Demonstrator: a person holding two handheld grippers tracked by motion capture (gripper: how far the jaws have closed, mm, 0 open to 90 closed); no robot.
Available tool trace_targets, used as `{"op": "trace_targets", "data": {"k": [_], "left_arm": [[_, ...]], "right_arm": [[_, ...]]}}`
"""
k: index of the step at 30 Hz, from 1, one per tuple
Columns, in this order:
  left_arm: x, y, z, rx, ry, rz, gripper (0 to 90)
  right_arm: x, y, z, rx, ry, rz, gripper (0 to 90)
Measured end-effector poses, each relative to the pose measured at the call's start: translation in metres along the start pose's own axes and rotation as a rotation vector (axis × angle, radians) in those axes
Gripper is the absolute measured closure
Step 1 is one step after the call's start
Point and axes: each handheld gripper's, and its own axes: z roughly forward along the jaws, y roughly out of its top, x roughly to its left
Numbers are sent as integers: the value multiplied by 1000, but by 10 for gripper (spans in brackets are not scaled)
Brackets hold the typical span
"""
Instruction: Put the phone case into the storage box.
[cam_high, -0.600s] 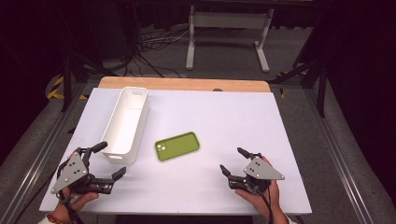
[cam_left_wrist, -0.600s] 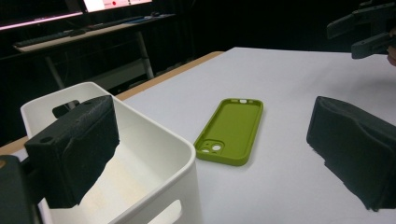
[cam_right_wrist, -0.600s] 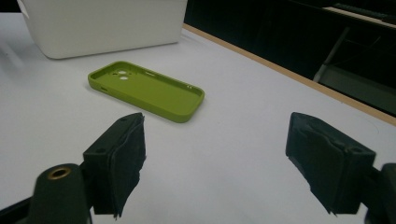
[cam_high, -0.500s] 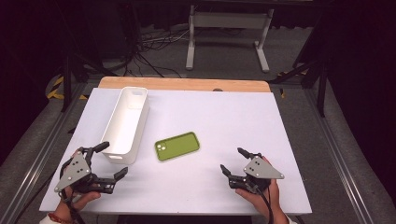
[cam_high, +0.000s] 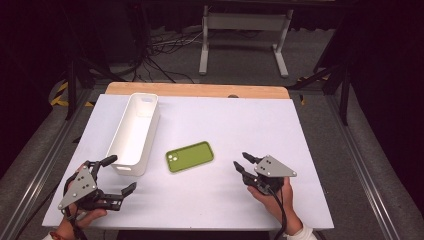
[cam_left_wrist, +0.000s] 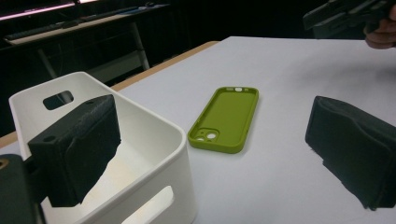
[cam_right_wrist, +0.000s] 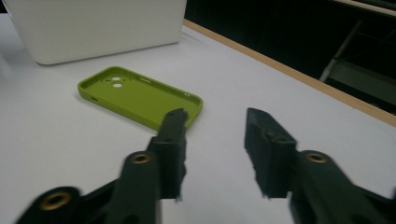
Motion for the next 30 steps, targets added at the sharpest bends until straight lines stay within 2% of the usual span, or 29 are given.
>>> {"op": "trace_targets", "data": {"k": [1,2,3,5,9,11,12,13,14,16,17,19,22,30], "left_arm": [[0,0,-1,-1,2,-1,42],[0,0,-1,-1,2,-1,42],[2,0,-3,-4,12,-5,42],[2,-1,-4,-5,10,-18,43],[0,-1,-2,-4,4,-14,43],[0,-1,-3,-3,-3,0,42],[0,-1,-3,-3,-3,0,42],[0,-1,-3,-4,-5,-6,42],[1,-2,-2,-5,-1,-11,40],[2,-2,-2,-7,1,-7,40],[3,-2,-2,-2,-2,-11,40],[2,-2,-2,-1,-4,-15,40],[2,-3,-2,2,-10,-12,40],[3,-3,-2,0,-9,-15,41]], "right_arm": [[0,2,3,5,5,1,712],[0,2,3,5,5,1,712],[-1,10,11,5,20,-8,820],[-2,18,18,2,31,-13,900],[-3,34,34,-2,46,-23,900],[-3,47,54,-1,68,-47,900],[-3,47,54,-1,68,-47,900],[-4,51,62,-2,77,-43,900],[-6,57,79,1,100,-11,900],[-8,62,93,18,105,-6,900],[-10,63,102,27,116,14,900],[-11,64,108,33,122,31,900],[-15,64,132,80,111,44,900],[-12,56,173,207,104,32,900]]}}
